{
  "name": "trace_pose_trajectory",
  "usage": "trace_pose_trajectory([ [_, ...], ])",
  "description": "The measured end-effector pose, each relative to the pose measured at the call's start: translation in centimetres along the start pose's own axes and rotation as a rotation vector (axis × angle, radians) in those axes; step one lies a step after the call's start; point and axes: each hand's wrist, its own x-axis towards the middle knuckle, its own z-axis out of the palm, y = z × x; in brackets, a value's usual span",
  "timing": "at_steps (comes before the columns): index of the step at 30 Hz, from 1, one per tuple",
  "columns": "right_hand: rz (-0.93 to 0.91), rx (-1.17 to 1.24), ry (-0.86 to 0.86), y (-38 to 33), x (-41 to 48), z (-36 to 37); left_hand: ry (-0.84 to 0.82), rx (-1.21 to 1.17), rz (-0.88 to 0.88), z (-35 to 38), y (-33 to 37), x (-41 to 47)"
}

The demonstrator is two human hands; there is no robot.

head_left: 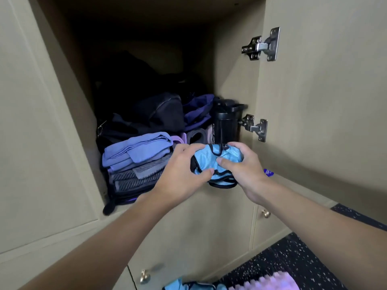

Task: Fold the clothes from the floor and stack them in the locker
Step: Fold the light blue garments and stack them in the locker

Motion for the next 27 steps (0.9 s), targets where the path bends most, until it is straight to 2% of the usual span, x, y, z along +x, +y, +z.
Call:
trace_pose_trajectory([
  [3, -0.014, -0.024, 0.011, 1.0, 3.1, 0.9, 0.01, 0.231, 0.061, 0.0, -1.6, 2.9],
  [6, -0.063, -0.095, -0.042, 2.1, 5.1, 1.7, 0.093, 0.667, 0.258, 0.2, -3.4, 4.6],
  [9, -0.135, -0.273, -0.071, 3.3, 6.4, 2.2, 0.062, 0.891, 0.315, 0.6, -4.8, 5.2],
  [12, -0.267, -0.566, -0.077, 5.1, 6.4, 2.1, 0.046, 0.92, 0.298, 0.8, -5.9, 5.3],
  [15, -0.401, -0.712, -0.184, 6.4, 5.7, 1.5, 0.06, 0.953, 0.302, 1.1, -6.6, 5.5],
  [17, -0.369, -0.756, -0.231, 6.7, 5.9, 1.3, 0.062, 0.946, 0.294, 1.3, -6.9, 5.6],
  [23, -0.361, -0.866, -0.166, 6.3, 7.6, 2.6, 0.119, 0.935, 0.324, 1.2, -7.4, 4.9],
  [27, -0.452, -0.853, -0.104, 6.7, 7.5, 2.5, 0.146, 0.927, 0.353, 1.3, -8.1, 4.7],
])
